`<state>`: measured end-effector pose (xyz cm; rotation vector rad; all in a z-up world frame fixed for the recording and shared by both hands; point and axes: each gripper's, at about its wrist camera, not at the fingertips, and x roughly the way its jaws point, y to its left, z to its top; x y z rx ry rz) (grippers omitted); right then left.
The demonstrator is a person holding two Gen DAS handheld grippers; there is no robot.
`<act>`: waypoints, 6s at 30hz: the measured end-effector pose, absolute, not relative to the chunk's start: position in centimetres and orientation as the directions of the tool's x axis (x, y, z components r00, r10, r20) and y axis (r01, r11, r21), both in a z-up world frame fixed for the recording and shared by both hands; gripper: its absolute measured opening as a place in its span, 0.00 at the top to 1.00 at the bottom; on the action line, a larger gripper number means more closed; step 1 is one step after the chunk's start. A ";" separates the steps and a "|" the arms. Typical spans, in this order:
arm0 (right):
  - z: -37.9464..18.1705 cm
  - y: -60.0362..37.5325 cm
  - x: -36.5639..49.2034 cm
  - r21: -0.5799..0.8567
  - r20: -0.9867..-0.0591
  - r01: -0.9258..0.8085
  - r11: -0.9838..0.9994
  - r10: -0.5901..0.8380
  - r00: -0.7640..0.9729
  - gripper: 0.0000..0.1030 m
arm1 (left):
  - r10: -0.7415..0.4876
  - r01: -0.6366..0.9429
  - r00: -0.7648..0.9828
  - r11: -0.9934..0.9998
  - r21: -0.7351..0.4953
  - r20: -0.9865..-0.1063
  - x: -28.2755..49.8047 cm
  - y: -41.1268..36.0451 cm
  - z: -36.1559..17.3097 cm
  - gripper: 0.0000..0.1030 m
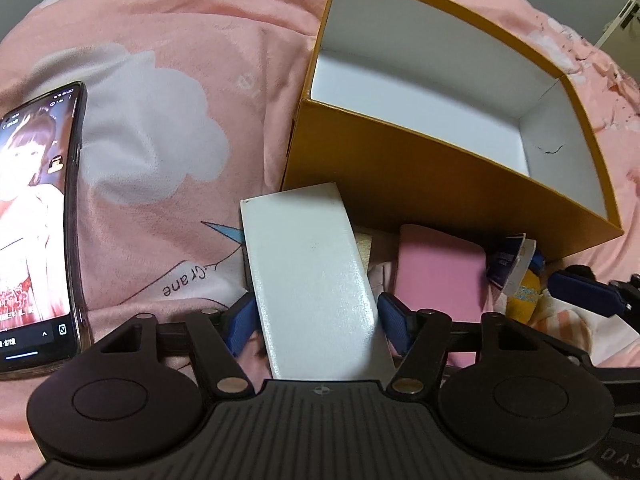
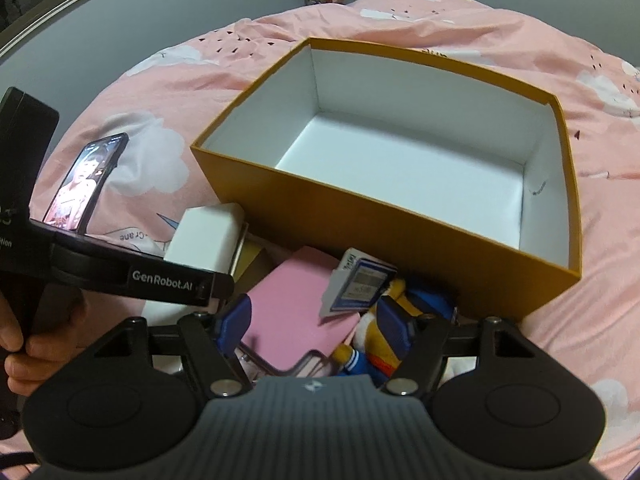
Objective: Organize objects
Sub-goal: 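Grasp the white rectangular box with the left tool while the right tool reaches into the pile, then grasp the small gold box with the right tool while the left tool lifts the white box, then lower the white box into the orange box and open the left tool, then place the gold box in the orange box corner and open the right tool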
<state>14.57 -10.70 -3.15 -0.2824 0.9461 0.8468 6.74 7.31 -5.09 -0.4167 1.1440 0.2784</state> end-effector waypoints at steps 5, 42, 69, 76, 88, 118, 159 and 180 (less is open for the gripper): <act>-2.8 -10.3 14.7 0.118 -0.803 -0.757 0.643 0.510 0.308 0.31 | -0.018 -0.396 0.425 0.895 -0.204 -0.905 5.4 8.3 -3.8 0.28; -4.9 -1.8 16.9 0.137 -0.857 -0.975 0.176 0.515 -0.027 0.28 | -0.006 -0.228 0.490 0.964 -0.135 -0.872 8.1 11.4 0.4 0.32; -7.4 -1.6 15.6 0.055 -0.906 -0.998 0.024 0.421 -0.040 0.37 | -0.031 -0.198 0.504 0.969 -0.150 -0.863 7.7 11.6 0.7 0.32; -2.4 -5.8 15.6 0.045 -0.864 -0.995 0.088 0.503 0.005 0.37 | -0.037 -0.164 0.552 0.975 -0.152 -0.833 7.1 10.8 3.2 0.32; 7.1 -12.6 17.2 -0.054 -0.750 -0.951 0.305 0.616 0.240 0.37 | -0.028 -0.087 0.703 0.988 -0.125 -0.711 15.4 8.5 8.4 0.32; -2.5 -8.1 31.5 0.062 -0.853 -0.795 0.603 0.445 0.271 0.37 | 0.219 -0.088 0.392 0.976 0.201 -0.894 26.6 4.3 -7.4 0.29; -6.2 0.0 39.7 0.429 -0.851 -0.450 0.783 0.518 0.090 0.37 | 0.035 -0.291 0.603 0.940 -0.179 -0.797 24.9 16.9 -2.7 0.47; -8.5 2.6 40.3 0.577 -0.741 -0.441 0.688 0.668 0.073 0.67 | 0.034 -0.312 0.581 0.932 -0.183 -0.813 25.3 16.7 -3.9 0.76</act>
